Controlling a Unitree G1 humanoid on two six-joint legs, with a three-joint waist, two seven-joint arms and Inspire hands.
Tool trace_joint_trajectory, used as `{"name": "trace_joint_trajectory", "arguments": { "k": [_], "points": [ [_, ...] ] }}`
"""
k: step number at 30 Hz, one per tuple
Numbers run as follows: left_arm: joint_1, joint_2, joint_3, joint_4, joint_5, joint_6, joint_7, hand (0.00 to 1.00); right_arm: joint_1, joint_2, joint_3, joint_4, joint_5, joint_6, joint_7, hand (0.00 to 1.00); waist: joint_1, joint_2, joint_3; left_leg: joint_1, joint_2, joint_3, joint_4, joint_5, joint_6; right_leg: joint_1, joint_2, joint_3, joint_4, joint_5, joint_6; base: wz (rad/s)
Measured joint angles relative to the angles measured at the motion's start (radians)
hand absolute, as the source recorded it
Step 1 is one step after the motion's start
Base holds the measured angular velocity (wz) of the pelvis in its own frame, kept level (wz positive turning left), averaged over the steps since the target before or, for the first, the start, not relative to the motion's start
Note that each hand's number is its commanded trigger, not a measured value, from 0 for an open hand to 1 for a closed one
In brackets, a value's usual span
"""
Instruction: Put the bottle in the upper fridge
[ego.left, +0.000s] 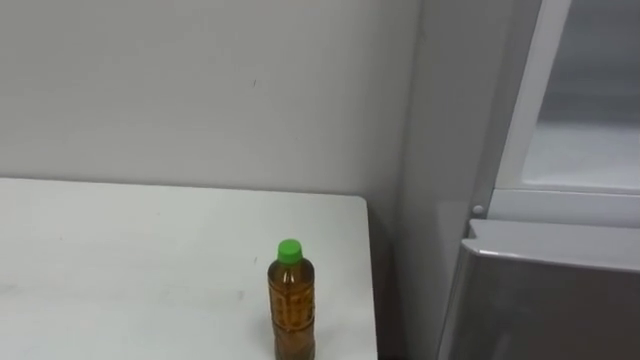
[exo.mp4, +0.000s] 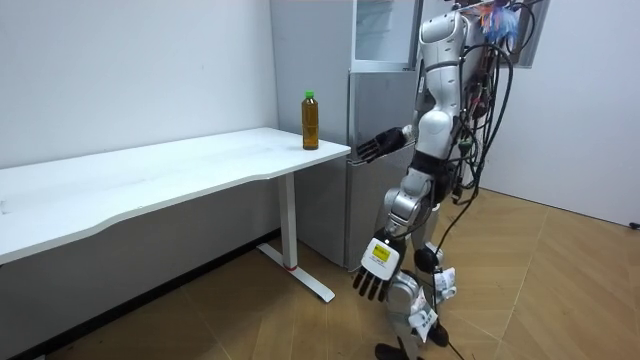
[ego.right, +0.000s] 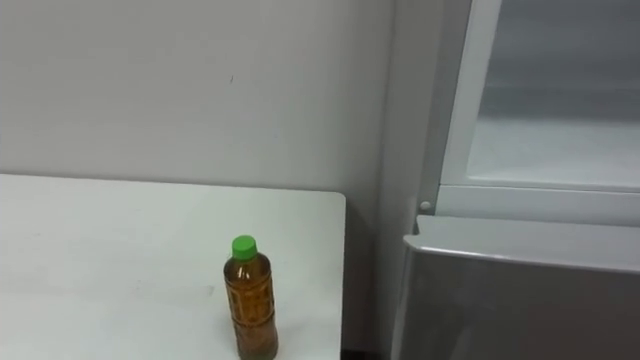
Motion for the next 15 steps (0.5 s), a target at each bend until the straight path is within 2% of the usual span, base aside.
{"name": "trace_joint_trajectory", "arguments": {
  "k": [3, 6, 10, 15],
  "points": [
    [0.002, 0.001, -0.008, 0.000, 0.002, 0.001, -0.004, 0.00, -0.003, -0.014, -0.009, -0.161, 0.003, 0.001, 0.035, 0.00, 0.013, 0.007, -0.0005, -0.002, 0.001, 0.003, -0.001, 0.000, 0.000, -0.020, 0.002, 0.017, 0.012, 0.000, 0.000, -0.14],
    [0.003, 0.008, -0.007, 0.000, 0.006, 0.004, -0.017, 0.00, -0.075, -0.014, -0.010, -0.323, 0.051, -0.034, 0.068, 0.00, 0.034, 0.008, -0.0016, 0.001, 0.000, 0.005, -0.006, 0.000, 0.000, -0.021, 0.004, 0.024, 0.012, 0.000, -0.001, -0.03],
    [0.009, 0.011, 0.003, -0.001, 0.006, 0.014, -0.019, 0.00, -0.112, -0.013, -0.010, -0.378, 0.133, -0.041, 0.099, 0.00, 0.059, -0.011, -0.0115, 0.000, 0.000, 0.001, -0.006, 0.000, 0.000, -0.015, 0.005, 0.017, 0.000, 0.002, 0.001, 0.06],
    [0.022, 0.011, 0.010, -0.001, 0.007, 0.026, -0.020, 0.00, -0.146, -0.014, -0.048, -0.422, 0.162, -0.040, 0.108, 0.00, 0.059, -0.020, -0.0142, 0.004, 0.000, -0.002, -0.012, 0.000, 0.000, -0.004, 0.006, 0.013, -0.003, 0.007, 0.001, 0.01]
  ]
}}
